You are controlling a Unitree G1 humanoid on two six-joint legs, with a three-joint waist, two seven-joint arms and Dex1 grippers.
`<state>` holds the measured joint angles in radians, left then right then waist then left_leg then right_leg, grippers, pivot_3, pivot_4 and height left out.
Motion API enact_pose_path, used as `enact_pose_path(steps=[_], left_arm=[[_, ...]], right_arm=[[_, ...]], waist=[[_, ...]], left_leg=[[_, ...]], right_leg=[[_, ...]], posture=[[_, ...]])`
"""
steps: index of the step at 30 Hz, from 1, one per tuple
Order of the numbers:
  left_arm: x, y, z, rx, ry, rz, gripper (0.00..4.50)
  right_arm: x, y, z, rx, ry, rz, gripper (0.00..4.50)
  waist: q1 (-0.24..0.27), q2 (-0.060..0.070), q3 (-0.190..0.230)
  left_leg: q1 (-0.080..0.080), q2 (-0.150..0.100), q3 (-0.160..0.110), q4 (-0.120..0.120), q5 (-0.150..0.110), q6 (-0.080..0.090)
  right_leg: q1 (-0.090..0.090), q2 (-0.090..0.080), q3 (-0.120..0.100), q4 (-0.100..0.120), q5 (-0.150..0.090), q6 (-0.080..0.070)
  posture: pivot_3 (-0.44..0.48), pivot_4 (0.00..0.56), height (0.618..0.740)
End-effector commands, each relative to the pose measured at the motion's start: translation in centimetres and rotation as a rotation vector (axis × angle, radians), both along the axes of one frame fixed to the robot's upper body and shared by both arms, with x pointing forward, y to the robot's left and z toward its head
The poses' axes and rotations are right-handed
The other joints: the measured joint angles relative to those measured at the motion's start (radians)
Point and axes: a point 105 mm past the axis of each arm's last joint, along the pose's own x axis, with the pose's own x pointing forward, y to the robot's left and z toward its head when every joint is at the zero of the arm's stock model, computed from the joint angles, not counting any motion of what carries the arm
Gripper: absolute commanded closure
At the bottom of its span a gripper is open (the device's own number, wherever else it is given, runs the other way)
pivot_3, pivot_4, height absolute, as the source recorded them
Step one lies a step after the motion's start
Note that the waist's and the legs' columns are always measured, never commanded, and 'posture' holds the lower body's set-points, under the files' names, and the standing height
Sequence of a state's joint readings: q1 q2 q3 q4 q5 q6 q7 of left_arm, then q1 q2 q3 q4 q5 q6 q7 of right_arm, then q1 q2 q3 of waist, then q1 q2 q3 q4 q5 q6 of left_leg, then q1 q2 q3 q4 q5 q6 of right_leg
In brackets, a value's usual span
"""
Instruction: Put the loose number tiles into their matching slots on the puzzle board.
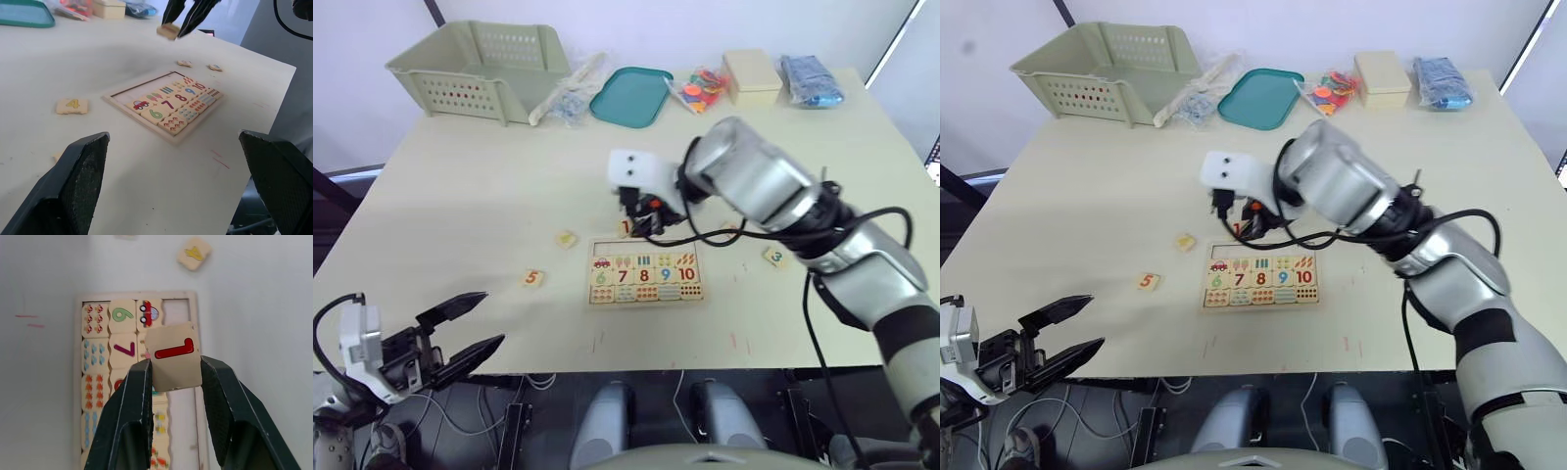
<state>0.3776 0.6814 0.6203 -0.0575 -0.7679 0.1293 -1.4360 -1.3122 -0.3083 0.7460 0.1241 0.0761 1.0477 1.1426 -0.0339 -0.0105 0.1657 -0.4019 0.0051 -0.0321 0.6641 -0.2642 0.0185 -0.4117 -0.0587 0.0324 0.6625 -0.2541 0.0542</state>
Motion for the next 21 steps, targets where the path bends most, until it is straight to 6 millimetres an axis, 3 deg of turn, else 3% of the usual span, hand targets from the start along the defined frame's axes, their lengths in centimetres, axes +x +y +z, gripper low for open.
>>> enact_pose_path(steps=[1,9,21], left_arm=[[0.0,0.1,0.7,0.004,-0.039,0.017,0.0],[0.8,0.0,0.5,0.011,-0.048,0.047,0.0],[1.8,-0.1,0.3,0.017,-0.046,0.059,0.0]], right_arm=[[1.1,1.3,0.4,0.003,-0.042,-0.03,3.61],[3.0,4.3,-0.8,0.006,-0.025,-0.088,3.61],[2.6,6.2,-2.3,-0.02,0.033,-0.082,3.61]], waist=[[-0.002,0.0,0.0],[-0.011,0.0,0.0],[-0.012,0.0,0.0]], left_leg=[[0.0,0.0,0.0,0.0,0.0,0.0],[0.0,0.0,0.0,-0.008,0.001,-0.005],[0.001,0.0,0.001,-0.011,0.002,-0.007]], right_leg=[[-0.001,-0.003,-0.005,0.0,0.001,-0.001],[-0.006,-0.007,-0.017,0.0,0.003,-0.005],[-0.006,-0.004,-0.018,0.0,0.003,-0.006]], posture=[[0.0,0.15,0.74],[0.0,0.15,0.74],[0.0,0.15,0.74]])
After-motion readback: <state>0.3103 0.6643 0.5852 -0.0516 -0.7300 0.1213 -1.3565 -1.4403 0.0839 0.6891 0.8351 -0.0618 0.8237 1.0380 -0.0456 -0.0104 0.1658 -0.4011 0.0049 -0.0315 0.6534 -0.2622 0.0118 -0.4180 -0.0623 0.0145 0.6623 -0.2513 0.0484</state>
